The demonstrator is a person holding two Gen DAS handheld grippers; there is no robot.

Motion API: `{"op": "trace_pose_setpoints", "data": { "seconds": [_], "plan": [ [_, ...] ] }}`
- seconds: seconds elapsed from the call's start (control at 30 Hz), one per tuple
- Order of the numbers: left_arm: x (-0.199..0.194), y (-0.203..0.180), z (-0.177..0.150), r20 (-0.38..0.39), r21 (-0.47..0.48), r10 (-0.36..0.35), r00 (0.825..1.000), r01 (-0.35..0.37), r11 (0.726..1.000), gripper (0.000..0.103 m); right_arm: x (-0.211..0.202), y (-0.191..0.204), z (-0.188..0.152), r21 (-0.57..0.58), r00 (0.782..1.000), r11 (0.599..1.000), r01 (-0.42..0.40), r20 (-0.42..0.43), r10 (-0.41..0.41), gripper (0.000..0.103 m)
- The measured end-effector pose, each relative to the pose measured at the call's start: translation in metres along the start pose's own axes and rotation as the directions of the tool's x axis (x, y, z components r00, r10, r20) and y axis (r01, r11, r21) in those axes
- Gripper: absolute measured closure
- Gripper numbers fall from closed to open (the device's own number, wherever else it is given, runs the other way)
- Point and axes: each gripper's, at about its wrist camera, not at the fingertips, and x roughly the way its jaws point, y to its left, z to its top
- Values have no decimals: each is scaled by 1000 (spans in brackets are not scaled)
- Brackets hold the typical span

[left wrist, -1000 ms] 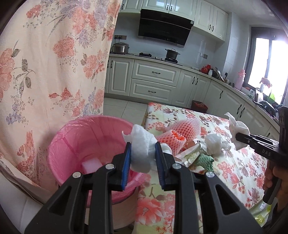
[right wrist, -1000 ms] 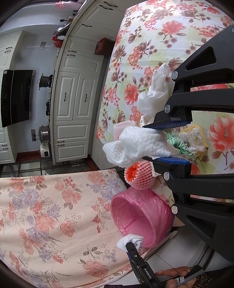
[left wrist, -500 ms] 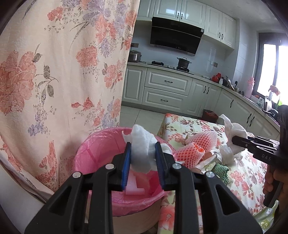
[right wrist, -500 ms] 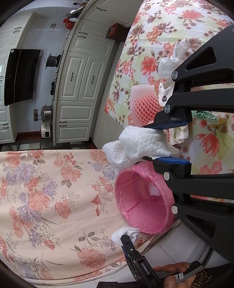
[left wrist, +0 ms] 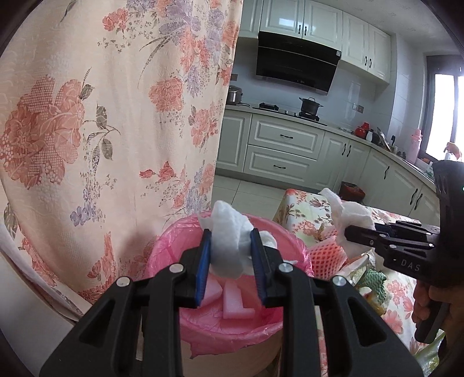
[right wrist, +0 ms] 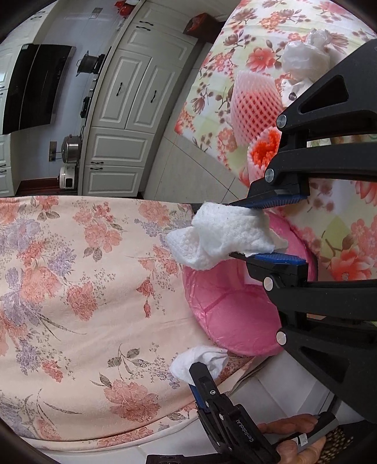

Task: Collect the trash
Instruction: 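Carry the tissue with the right gripper over the pink wastebasket, then open the right gripper to drop the tissue into the wastebasket, then move the right gripper back toward the yellow sponge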

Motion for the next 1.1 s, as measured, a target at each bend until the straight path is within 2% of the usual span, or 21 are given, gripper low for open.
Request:
{"op": "trace_pose_setpoints", "data": {
  "seconds": [0.6, 0.7, 0.83, 0.87, 0.93, 1.1],
  "plan": [
    [8, 24, -7, -20, -32, 16, 1000, -17, 999, 75, 54, 42, 2, -38, 995, 997, -73, -77, 70, 76],
    [10, 26, -7, -24, -42, 12, 1000, -13, 999, 70, 59, 46, 2, -45, 993, 996, -78, -87, 74, 74],
    [11, 30, -6, -25, -59, 13, 1000, -14, 998, 59, 63, 46, 1, -43, 993, 996, -80, -96, 76, 65],
    [11, 30, -7, -24, -62, 12, 1000, -13, 998, 58, 63, 46, 0, -40, 993, 996, -81, -94, 77, 60],
    [10, 30, -7, -24, -64, 12, 1000, -13, 998, 57, 63, 46, 1, -40, 993, 996, -83, -93, 79, 55],
    [7, 28, -9, -25, -58, 8, 1000, -10, 998, 54, 63, 45, -1, -40, 992, 996, -82, -95, 78, 50]
  ]
}}
